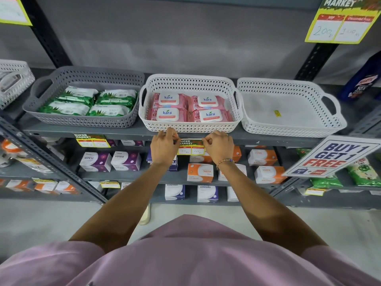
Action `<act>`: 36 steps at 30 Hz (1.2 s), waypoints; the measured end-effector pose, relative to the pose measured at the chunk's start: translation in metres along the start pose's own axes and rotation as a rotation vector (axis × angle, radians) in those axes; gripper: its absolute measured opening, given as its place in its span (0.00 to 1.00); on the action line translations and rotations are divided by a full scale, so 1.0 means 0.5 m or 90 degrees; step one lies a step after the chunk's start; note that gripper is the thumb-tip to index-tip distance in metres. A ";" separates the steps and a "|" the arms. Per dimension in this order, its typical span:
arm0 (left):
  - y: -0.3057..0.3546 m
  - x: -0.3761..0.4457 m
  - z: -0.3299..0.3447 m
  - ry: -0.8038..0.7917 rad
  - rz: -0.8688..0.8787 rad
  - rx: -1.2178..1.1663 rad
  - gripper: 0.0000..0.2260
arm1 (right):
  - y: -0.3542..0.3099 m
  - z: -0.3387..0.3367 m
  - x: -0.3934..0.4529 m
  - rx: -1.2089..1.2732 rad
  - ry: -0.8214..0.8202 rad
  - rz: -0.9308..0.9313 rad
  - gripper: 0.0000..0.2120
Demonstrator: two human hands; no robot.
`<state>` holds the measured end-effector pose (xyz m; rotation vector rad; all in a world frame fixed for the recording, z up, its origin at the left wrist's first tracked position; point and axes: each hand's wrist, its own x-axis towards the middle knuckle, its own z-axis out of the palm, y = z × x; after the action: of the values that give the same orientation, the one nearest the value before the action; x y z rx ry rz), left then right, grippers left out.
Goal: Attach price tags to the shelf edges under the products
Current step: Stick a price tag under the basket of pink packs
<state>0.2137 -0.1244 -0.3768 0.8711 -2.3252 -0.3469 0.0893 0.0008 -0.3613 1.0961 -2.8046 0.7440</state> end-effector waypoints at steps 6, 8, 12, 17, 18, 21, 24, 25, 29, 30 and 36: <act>-0.004 -0.002 0.000 0.006 0.017 0.009 0.07 | 0.005 0.003 -0.003 -0.009 0.005 -0.014 0.11; -0.003 -0.003 -0.004 0.012 0.023 0.003 0.07 | 0.005 0.003 -0.004 -0.017 0.006 -0.019 0.11; 0.001 -0.010 -0.008 0.014 0.039 -0.012 0.07 | 0.006 0.004 -0.004 -0.017 0.012 -0.018 0.11; 0.006 -0.007 -0.014 0.020 0.028 -0.012 0.07 | 0.005 -0.002 0.001 -0.018 0.008 -0.030 0.11; 0.008 -0.006 -0.016 0.023 0.028 -0.011 0.08 | 0.004 -0.003 0.002 -0.021 0.006 -0.031 0.11; 0.012 -0.004 -0.020 0.022 0.026 -0.012 0.08 | 0.004 -0.002 0.005 -0.028 0.001 -0.030 0.11; 0.013 -0.003 -0.018 0.006 0.021 -0.011 0.08 | 0.004 -0.004 0.005 -0.032 0.002 -0.032 0.11; 0.013 -0.002 -0.016 0.001 0.020 -0.009 0.08 | 0.005 -0.004 0.005 -0.036 0.001 -0.034 0.11; 0.012 0.001 -0.011 -0.006 0.023 0.005 0.08 | 0.007 -0.006 0.007 -0.043 -0.001 -0.037 0.11; 0.012 0.001 -0.011 -0.005 0.030 0.011 0.09 | 0.007 -0.006 0.009 -0.043 -0.001 -0.037 0.11; 0.004 0.009 -0.014 -0.016 0.077 0.081 0.08 | 0.008 -0.004 0.008 -0.046 0.002 -0.037 0.11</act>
<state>0.2146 -0.1259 -0.3685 0.7841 -2.4315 -0.1610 0.0831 0.0017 -0.3602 1.1582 -2.7603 0.6325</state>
